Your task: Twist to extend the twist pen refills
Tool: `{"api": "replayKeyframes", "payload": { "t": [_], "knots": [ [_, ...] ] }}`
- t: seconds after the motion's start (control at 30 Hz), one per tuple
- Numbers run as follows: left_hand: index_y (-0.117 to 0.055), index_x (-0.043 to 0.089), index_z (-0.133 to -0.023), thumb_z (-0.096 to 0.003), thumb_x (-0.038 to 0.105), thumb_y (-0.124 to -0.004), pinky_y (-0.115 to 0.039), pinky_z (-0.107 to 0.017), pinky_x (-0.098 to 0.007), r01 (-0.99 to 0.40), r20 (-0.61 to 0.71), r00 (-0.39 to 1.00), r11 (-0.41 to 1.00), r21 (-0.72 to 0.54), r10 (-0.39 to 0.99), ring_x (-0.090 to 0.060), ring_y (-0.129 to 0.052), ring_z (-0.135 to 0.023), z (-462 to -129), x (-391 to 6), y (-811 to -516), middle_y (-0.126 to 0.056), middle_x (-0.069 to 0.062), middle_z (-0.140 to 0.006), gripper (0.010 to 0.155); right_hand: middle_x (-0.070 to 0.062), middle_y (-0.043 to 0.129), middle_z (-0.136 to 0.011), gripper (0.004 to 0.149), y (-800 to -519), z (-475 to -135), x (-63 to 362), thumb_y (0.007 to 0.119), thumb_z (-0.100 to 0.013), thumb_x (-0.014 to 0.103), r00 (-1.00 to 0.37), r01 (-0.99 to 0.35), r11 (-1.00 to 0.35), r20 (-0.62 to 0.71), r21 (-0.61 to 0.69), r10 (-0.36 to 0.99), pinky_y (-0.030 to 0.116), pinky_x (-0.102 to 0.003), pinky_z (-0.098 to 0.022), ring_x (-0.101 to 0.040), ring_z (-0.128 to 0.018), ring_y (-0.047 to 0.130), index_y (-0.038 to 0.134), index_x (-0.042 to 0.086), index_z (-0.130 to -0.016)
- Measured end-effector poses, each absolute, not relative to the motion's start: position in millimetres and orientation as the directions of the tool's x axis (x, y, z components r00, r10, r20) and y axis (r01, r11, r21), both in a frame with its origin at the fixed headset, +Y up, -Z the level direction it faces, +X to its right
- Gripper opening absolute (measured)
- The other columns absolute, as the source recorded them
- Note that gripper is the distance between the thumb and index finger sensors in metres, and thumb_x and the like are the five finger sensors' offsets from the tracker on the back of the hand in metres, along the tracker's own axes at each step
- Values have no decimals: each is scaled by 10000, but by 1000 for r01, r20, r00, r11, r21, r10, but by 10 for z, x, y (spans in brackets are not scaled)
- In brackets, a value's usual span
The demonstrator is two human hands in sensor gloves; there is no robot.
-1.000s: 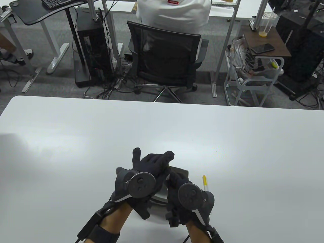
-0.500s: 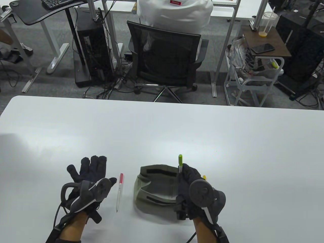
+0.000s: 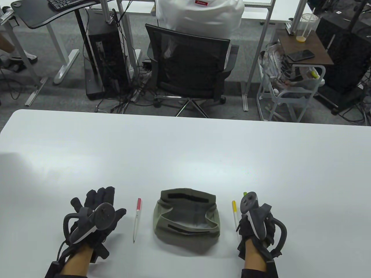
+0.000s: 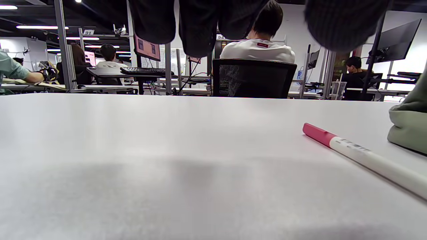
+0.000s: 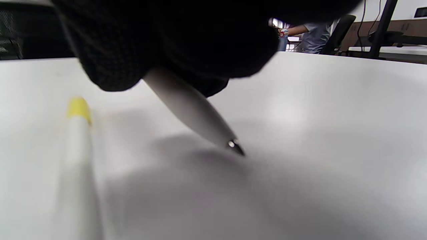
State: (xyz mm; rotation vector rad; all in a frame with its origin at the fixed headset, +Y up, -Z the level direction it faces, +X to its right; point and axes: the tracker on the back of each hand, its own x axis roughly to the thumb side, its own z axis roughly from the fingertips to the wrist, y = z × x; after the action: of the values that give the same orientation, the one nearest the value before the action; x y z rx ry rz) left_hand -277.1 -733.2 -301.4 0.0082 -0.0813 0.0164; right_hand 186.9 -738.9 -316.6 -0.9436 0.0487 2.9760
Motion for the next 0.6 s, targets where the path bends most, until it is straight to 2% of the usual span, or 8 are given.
{"api": "replayKeyframes", "payload": {
  "t": [0.17,0.6],
  "knots": [
    [-421,103,-1205,-542,590,-697,-269,-635,-855,-43,63,997,999,-26,45,-569,-475,-1111,-3025,-2777,-7355,-523,-245,-1237,868,-52,1023,-574,470,-7526,-3220,1861,919,-299,395,-813,39,-996,-577,85,-81,851,-254,-142,-85,-211,984,940,186,-719],
    [-423,102,-1204,-541,590,-698,-268,-631,-856,-16,71,997,999,-31,18,-567,-477,-1112,-3024,-2727,-7354,-526,-245,-1237,868,-56,1000,-612,502,-7551,-3232,1853,898,-308,397,-811,24,-991,-577,132,-97,849,-262,-165,-102,-251,986,905,187,-764]
  ]
}}
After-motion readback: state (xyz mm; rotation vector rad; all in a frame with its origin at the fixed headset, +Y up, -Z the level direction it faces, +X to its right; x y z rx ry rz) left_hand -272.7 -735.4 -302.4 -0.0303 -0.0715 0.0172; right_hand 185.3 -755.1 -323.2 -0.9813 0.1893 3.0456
